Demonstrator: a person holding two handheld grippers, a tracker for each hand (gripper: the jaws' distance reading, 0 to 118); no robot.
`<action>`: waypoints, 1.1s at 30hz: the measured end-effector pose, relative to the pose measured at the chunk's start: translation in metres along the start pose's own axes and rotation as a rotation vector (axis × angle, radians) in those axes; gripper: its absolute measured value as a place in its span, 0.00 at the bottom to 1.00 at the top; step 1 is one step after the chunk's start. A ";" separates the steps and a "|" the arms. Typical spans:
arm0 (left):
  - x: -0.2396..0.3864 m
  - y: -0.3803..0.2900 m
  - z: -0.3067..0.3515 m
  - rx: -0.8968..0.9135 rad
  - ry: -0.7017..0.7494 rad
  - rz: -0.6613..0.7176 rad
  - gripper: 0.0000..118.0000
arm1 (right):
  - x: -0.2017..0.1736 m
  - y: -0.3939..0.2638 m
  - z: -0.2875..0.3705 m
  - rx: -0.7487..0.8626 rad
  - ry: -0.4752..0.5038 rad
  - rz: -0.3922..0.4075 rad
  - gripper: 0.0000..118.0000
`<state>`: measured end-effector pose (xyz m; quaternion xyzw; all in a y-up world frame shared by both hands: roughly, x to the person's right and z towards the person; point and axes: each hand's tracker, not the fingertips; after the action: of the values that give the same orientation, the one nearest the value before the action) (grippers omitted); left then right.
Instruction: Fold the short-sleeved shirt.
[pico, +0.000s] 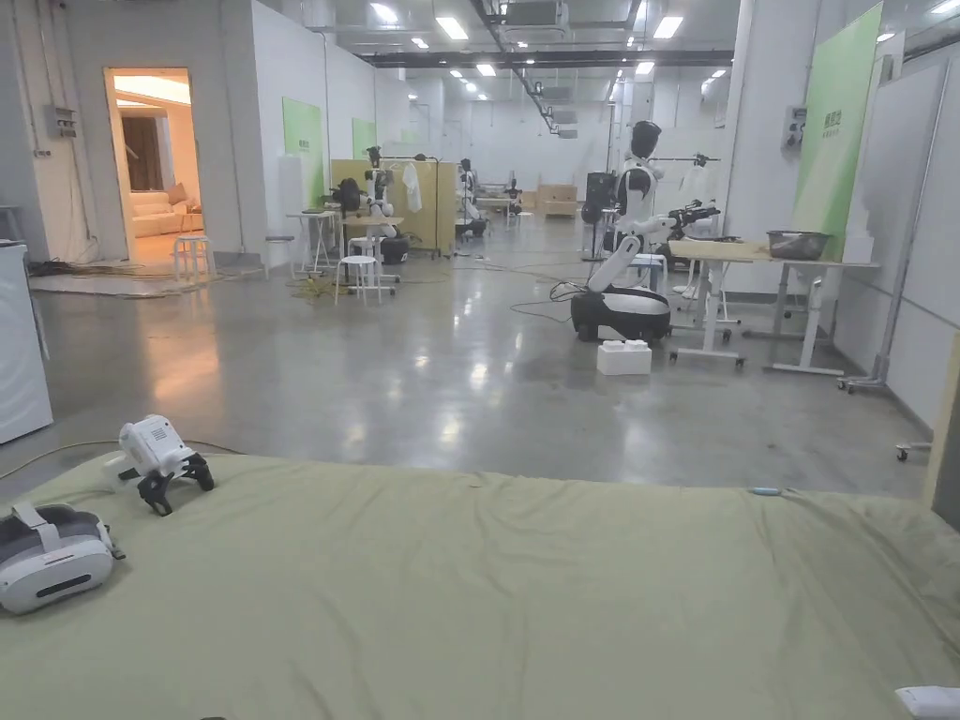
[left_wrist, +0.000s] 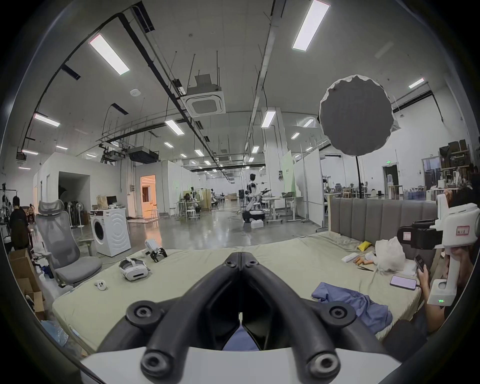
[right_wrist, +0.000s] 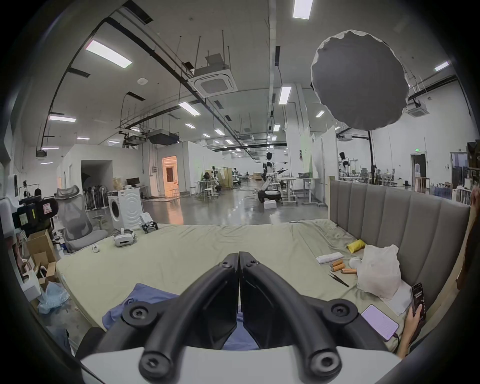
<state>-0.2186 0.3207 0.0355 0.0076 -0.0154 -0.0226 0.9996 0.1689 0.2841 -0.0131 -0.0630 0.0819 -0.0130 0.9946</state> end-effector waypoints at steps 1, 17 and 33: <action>-0.002 0.000 -0.002 -0.007 0.009 0.011 0.00 | -0.001 0.000 -0.001 0.001 0.002 0.000 0.00; -0.124 -0.242 -0.307 -0.832 0.072 0.193 0.46 | 0.027 -0.074 -0.034 -0.306 -0.047 -0.110 0.00; -0.116 -0.307 -0.358 -1.008 0.101 0.220 0.02 | 0.108 -0.106 -0.160 -0.568 -0.045 -0.209 0.10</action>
<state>-0.3374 0.0250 -0.3305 -0.4756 0.0447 0.0782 0.8750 0.2474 0.1554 -0.1733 -0.3468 0.0533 -0.0906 0.9320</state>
